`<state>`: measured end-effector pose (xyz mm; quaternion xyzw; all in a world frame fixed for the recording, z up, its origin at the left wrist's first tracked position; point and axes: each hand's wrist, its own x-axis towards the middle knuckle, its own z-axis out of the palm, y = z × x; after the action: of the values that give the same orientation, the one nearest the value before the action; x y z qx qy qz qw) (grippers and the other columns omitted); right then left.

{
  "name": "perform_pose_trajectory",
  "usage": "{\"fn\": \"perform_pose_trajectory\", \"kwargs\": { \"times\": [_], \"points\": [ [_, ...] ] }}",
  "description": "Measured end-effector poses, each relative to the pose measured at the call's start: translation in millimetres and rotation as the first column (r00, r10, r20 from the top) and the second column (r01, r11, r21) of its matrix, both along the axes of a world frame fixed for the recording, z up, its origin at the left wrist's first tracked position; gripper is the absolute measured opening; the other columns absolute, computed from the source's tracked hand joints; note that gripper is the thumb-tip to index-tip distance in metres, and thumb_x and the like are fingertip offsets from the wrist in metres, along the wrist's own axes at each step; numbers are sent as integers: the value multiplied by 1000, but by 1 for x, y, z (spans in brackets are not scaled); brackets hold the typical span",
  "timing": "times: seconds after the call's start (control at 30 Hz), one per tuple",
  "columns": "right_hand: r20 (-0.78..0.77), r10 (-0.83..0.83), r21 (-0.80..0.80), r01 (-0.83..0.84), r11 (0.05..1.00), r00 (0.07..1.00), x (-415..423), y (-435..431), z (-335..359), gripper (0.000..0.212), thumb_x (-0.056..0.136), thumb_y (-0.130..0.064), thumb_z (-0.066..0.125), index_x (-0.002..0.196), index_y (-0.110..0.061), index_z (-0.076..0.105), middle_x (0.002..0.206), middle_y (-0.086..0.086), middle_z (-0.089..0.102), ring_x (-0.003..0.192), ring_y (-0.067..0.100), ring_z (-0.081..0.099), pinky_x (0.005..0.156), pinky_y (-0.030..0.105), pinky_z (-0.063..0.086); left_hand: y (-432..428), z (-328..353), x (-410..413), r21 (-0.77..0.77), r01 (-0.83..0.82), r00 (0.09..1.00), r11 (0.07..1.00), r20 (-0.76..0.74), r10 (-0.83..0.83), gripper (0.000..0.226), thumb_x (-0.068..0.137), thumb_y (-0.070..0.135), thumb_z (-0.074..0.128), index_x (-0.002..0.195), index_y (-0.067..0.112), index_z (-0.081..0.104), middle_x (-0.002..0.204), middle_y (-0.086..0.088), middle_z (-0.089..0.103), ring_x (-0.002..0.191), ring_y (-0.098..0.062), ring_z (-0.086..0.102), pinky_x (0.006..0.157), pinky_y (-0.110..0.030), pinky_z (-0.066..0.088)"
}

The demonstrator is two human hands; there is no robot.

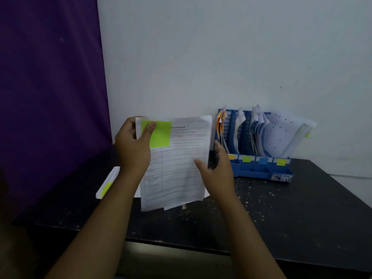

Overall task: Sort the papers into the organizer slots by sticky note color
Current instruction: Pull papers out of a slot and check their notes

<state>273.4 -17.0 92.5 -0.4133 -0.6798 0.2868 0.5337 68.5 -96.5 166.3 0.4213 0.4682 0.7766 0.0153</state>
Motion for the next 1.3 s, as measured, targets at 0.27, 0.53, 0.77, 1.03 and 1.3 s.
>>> {"fn": "perform_pose_trajectory", "kwargs": {
  "times": [0.27,0.53,0.77,1.03,1.3],
  "points": [
    [-411,114,-92,-166,982,905,30,-27,30,16,104,-30,65,115,-26,75,106,-13,79,99,1,74,78,18,60,-4,25,22,-65,93,996,994,5,-93,29,93,40,79,115,36,62,85,-6,68,75,-18,59,71,-37,51],
    [-507,18,-106,-83,991,862,54,-24,46,16,104,-31,65,113,-25,75,105,-12,79,98,1,74,78,19,58,-7,-27,52,-361,197,979,912,17,-205,17,103,33,67,99,18,75,93,5,81,88,-13,77,88,-48,63],
    [-499,-1,-125,-71,990,867,60,-23,42,13,103,-29,65,111,-25,75,102,-15,79,95,-1,74,71,12,57,-3,-26,59,-382,183,981,906,16,-191,17,103,37,66,102,22,75,95,11,81,89,-7,77,83,-38,64],
    [-465,-23,-122,-38,992,885,64,-21,40,13,103,-30,65,108,-24,75,100,-12,79,93,1,74,72,17,58,-3,-27,61,-406,210,975,889,25,-219,17,101,37,68,106,23,75,99,9,80,94,-10,76,79,-28,62],
    [-289,-98,-103,71,992,952,90,-11,29,12,101,-33,67,112,-31,66,108,-16,73,99,-2,69,87,25,59,3,14,55,-528,244,946,814,-56,-320,38,100,42,69,75,13,66,56,10,51,51,-6,42,56,-23,38]
  ]
}}
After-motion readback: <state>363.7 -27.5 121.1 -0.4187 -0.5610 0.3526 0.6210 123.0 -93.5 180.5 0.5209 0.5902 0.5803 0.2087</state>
